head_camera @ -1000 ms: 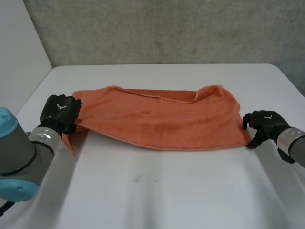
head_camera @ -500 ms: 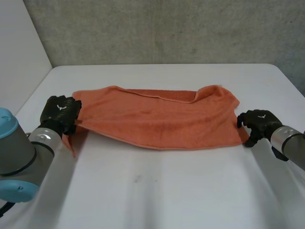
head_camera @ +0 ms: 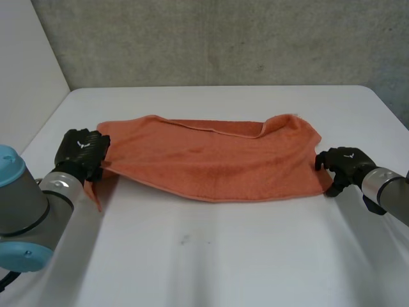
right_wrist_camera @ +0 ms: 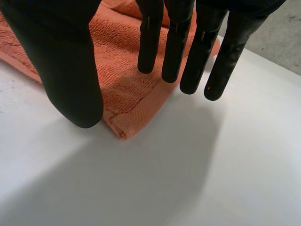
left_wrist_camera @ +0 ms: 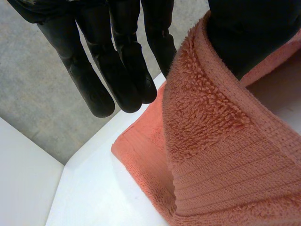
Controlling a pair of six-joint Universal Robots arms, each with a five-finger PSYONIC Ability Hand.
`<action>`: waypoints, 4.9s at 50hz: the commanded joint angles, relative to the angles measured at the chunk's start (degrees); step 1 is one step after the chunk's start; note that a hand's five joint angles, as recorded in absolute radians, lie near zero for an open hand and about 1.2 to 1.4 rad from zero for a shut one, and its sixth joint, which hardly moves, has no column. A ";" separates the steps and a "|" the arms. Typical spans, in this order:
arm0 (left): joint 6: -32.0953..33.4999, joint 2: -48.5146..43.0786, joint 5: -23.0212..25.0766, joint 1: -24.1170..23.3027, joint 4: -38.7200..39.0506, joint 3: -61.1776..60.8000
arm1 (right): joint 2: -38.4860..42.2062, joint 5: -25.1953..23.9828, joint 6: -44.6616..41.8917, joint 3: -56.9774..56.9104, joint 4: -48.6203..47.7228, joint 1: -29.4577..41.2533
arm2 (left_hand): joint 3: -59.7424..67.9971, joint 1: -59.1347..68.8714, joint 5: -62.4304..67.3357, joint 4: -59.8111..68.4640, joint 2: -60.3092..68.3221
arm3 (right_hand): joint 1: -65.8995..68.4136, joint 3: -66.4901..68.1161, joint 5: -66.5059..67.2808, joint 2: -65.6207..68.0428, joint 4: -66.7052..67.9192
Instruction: Fold the laundry
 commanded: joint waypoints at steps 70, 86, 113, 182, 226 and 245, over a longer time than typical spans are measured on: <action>0.09 -2.46 0.26 -0.35 -8.35 -1.14 | -10.95 6.58 -1.12 -1.15 6.25 -4.05 | -37.73 -34.12 -34.25 -37.83 -37.92 | 51.15 45.90 45.46 44.05 45.97; 0.35 -2.72 -0.35 0.79 -8.88 -3.08 | -11.39 6.67 -2.61 1.32 6.17 -6.43 | -38.57 -34.96 -35.09 -38.67 -38.77 | 51.15 45.90 45.46 44.05 45.97; 9.67 23.65 0.26 3.52 -14.95 -6.59 | -31.52 4.83 -16.85 8.51 23.57 -6.08 | 11.53 15.14 15.01 11.43 11.34 | -0.21 -5.46 -5.89 -7.31 -5.38; 8.35 2.46 0.26 6.59 -12.84 2.37 | -8.14 -6.60 -10.26 14.41 -3.06 -5.81 | 11.53 15.14 15.01 11.43 11.34 | 20.25 15.00 14.57 13.15 15.08; 9.14 24.17 0.26 6.15 -28.03 -0.35 | -38.81 -2.65 -17.53 2.90 33.48 -9.24 | 11.53 15.14 15.01 11.43 11.34 | 51.15 45.90 45.46 44.05 45.97; 15.81 1.60 2.28 6.16 -30.33 6.93 | -15.88 10.62 -28.72 -0.07 32.10 1.13 | 11.53 15.14 15.01 11.43 11.34 | 51.15 45.90 45.46 44.05 45.97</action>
